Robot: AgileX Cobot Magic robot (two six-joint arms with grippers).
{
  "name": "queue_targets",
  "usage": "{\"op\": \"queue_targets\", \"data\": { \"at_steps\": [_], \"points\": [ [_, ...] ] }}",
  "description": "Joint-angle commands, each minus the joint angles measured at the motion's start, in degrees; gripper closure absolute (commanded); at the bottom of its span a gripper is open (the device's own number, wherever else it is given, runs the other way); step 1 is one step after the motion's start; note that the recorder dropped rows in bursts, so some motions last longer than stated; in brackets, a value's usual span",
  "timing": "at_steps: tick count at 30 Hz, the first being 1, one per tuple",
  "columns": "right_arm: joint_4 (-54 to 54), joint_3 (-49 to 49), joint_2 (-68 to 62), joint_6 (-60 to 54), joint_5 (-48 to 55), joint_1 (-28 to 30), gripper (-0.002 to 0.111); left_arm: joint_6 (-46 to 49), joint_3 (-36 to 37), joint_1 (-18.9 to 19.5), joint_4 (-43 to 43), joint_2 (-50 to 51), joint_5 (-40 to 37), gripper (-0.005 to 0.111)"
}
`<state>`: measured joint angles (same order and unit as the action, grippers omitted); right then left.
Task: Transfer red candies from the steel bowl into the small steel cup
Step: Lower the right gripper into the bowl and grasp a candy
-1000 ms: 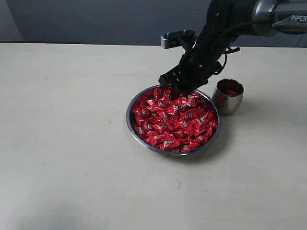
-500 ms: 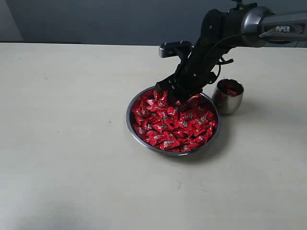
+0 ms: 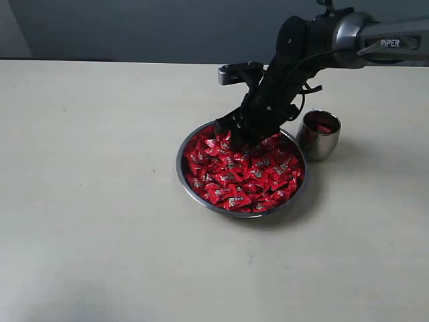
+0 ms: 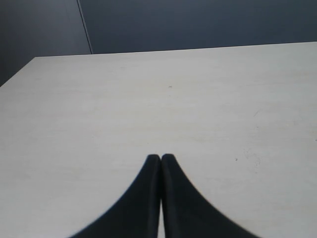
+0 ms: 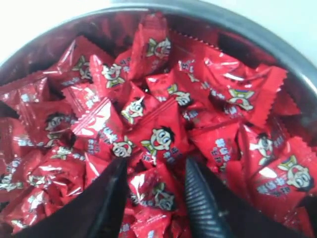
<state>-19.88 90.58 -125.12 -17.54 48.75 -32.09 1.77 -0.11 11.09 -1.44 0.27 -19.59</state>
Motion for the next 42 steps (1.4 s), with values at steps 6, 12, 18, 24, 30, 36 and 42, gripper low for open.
{"op": "queue_targets", "data": {
  "at_steps": [6, 12, 18, 24, 30, 36, 42],
  "points": [
    [3.43, -0.07, -0.83, -0.48, 0.52, -0.57, 0.073, -0.08, 0.11, -0.38, -0.11, -0.27, 0.45, 0.106],
    [3.43, -0.07, -0.83, -0.48, 2.17, -0.57, 0.078, -0.08, 0.11, -0.38, -0.11, -0.27, 0.45, 0.106],
    [3.43, -0.07, -0.83, -0.48, 3.37, -0.57, 0.081, -0.08, 0.11, -0.38, -0.11, -0.27, 0.45, 0.106],
    [3.43, -0.07, -0.83, -0.48, 3.57, -0.57, 0.109, -0.08, 0.11, -0.38, -0.11, -0.27, 0.45, 0.106],
    [3.43, -0.07, -0.25, -0.48, 3.87, -0.57, 0.109, -0.08, 0.11, -0.38, -0.11, -0.27, 0.45, 0.106],
    [3.43, 0.05, 3.28, -0.48, 3.54, -0.57, 0.109, -0.08, 0.11, -0.38, -0.11, -0.27, 0.45, 0.106],
    [5.64, 0.05, 7.62, -0.01, 3.4, -0.57, 0.109, -0.08, 0.11, -0.38, -0.11, -0.27, 0.45, 0.106]
  ]
}}
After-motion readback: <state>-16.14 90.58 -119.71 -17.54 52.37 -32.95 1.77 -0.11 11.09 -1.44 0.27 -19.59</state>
